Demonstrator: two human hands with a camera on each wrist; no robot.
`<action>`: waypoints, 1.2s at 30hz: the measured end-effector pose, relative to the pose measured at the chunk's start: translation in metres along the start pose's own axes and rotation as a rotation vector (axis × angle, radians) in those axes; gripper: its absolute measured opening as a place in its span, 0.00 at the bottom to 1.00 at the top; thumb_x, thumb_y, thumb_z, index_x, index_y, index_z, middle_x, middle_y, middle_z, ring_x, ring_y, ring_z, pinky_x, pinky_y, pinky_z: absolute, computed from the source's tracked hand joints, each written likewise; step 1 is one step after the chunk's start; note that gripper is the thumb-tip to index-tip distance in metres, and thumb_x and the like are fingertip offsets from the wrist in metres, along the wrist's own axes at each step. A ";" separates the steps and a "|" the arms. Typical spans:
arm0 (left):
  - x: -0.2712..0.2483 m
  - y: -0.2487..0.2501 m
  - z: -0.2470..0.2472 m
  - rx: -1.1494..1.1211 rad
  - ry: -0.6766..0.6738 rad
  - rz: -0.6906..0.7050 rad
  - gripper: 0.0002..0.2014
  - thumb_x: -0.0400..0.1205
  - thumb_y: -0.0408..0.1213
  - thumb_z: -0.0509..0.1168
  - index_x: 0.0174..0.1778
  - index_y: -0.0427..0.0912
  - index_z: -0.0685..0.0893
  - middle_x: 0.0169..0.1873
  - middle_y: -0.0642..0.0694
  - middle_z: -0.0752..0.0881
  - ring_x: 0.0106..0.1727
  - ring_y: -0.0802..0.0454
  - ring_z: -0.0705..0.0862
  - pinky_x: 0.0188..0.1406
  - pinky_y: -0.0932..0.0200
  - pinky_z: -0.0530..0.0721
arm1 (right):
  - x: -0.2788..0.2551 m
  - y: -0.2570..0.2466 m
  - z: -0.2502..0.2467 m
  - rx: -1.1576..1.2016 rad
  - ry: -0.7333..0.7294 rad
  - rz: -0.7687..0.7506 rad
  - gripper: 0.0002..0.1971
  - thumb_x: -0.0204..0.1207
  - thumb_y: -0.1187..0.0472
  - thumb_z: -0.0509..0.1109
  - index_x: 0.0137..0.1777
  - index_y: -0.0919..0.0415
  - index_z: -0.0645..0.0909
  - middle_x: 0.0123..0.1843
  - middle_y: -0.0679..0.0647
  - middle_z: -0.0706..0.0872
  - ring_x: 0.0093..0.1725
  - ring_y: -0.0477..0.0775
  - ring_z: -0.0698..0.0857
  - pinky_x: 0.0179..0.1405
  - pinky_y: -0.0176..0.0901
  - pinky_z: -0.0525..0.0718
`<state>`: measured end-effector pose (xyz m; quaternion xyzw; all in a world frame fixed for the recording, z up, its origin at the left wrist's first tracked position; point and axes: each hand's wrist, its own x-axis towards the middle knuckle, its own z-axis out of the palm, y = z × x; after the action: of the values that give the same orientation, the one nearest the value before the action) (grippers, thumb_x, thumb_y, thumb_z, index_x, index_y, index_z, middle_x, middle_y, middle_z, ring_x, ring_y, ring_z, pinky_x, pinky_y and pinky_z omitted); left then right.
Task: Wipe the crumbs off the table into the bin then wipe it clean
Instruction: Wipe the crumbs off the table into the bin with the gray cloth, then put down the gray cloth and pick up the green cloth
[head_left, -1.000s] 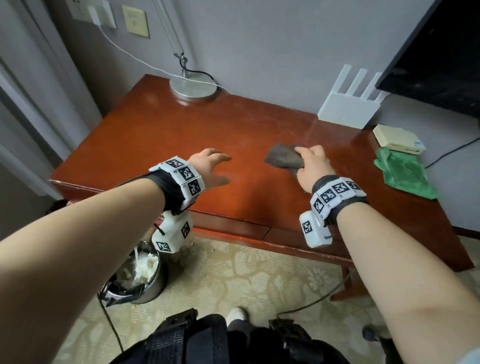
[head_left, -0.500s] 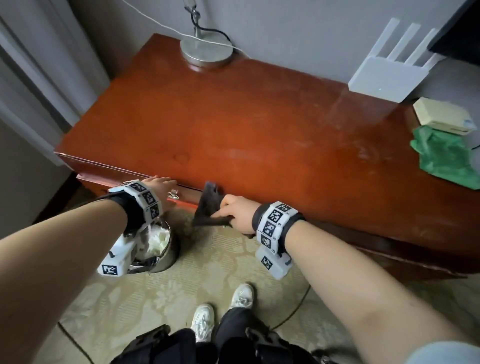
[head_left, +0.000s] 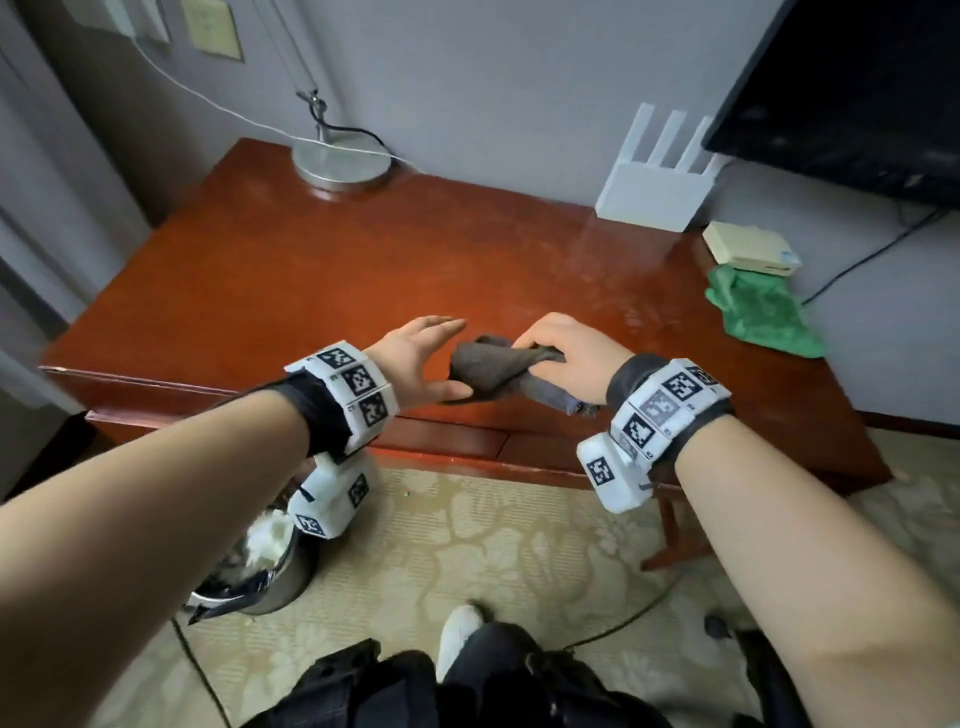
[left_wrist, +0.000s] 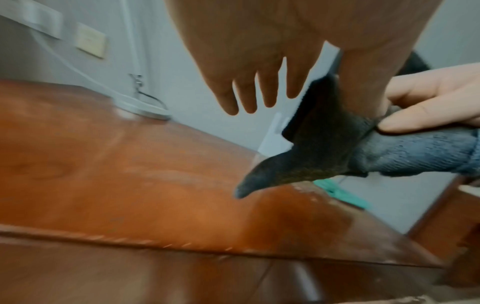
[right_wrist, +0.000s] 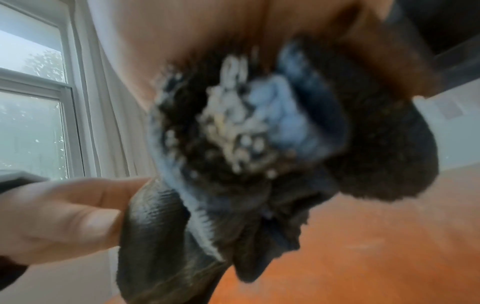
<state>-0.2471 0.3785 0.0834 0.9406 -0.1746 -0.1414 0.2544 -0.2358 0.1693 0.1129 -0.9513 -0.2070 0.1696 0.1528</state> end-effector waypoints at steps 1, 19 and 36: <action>0.008 0.016 -0.001 0.012 0.009 0.052 0.34 0.78 0.44 0.69 0.79 0.44 0.64 0.74 0.43 0.68 0.76 0.49 0.66 0.71 0.61 0.63 | -0.010 0.003 -0.007 -0.006 0.013 0.010 0.14 0.82 0.63 0.59 0.62 0.56 0.81 0.60 0.51 0.74 0.56 0.51 0.76 0.57 0.39 0.72; 0.193 0.276 0.114 -0.233 -0.148 0.109 0.05 0.82 0.42 0.64 0.48 0.47 0.76 0.38 0.52 0.80 0.45 0.53 0.79 0.45 0.61 0.73 | -0.154 0.293 -0.096 0.276 0.245 0.279 0.13 0.78 0.65 0.67 0.62 0.63 0.79 0.57 0.53 0.85 0.54 0.46 0.81 0.49 0.21 0.72; 0.337 0.340 0.236 -0.180 -0.182 -0.209 0.22 0.81 0.42 0.65 0.71 0.44 0.75 0.64 0.41 0.80 0.62 0.43 0.81 0.62 0.51 0.80 | -0.108 0.494 -0.069 0.095 0.132 0.573 0.17 0.81 0.61 0.62 0.69 0.57 0.76 0.71 0.58 0.73 0.66 0.60 0.78 0.69 0.50 0.75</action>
<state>-0.1147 -0.1329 0.0070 0.9105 -0.0847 -0.2667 0.3045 -0.1325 -0.3228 0.0245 -0.9718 0.0883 0.1532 0.1562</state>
